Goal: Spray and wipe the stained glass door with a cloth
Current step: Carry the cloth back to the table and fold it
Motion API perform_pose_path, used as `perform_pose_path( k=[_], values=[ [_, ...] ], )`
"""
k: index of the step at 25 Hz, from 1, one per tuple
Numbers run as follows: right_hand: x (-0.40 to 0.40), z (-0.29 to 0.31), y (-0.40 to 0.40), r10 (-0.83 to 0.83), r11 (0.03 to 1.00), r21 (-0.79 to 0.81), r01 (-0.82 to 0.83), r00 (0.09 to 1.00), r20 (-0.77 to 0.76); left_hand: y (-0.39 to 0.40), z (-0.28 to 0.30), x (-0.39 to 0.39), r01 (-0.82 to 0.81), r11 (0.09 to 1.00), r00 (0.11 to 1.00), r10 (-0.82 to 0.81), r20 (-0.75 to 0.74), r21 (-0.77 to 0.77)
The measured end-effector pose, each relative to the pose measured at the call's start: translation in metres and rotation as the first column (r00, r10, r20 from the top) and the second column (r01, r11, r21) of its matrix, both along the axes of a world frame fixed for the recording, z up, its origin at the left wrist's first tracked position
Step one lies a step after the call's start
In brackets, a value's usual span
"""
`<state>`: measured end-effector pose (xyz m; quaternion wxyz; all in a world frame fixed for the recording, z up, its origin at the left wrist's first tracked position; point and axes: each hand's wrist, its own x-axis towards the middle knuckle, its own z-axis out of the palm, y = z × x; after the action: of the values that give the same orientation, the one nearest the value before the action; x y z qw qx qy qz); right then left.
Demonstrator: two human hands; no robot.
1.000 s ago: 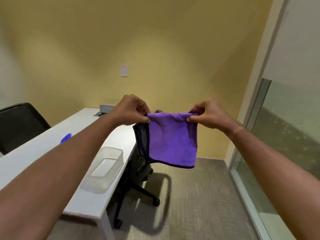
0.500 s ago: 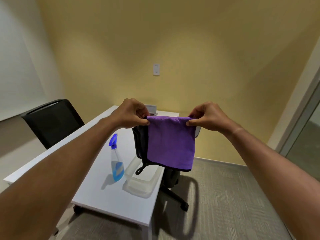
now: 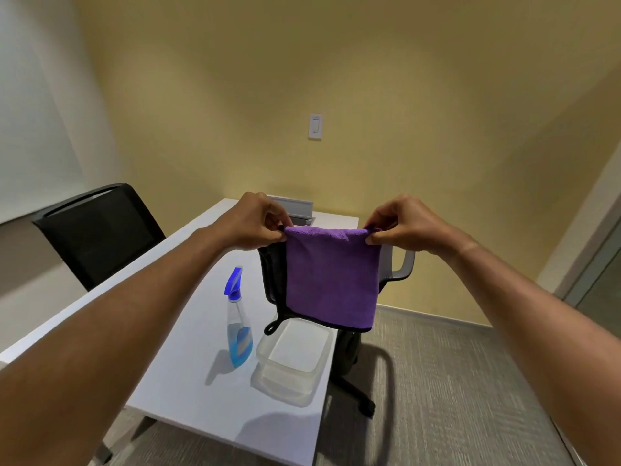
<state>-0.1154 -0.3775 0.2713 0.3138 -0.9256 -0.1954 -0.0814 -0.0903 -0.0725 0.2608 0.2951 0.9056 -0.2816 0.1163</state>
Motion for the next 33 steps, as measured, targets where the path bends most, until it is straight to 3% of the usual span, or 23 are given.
perform_pose_path(
  k=[4, 15, 23, 33],
  values=[
    [0.034, 0.007, 0.004, 0.06, 0.998, -0.028, -0.059, 0.998, 0.027, -0.01, 0.003, 0.027, 0.025, 1.0, 0.999, -0.025, 0.027, 0.011],
    [0.117, 0.015, 0.035, 0.161, 0.976, 0.128, -0.178, 0.978, 0.131, -0.048, 0.021, 0.094, 0.145, 0.985, 0.984, -0.134, 0.12, -0.089],
    [0.151, 0.013, 0.062, 0.076, 0.949, 0.289, -0.122, 0.983, 0.165, -0.034, 0.026, 0.127, 0.21, 0.956, 0.977, -0.197, 0.085, -0.206],
    [0.159, 0.022, 0.076, 0.081, 0.887, 0.457, -0.062, 0.997, -0.021, -0.021, 0.039, 0.15, 0.296, 0.954, 0.943, -0.282, 0.178, -0.055]
  ],
)
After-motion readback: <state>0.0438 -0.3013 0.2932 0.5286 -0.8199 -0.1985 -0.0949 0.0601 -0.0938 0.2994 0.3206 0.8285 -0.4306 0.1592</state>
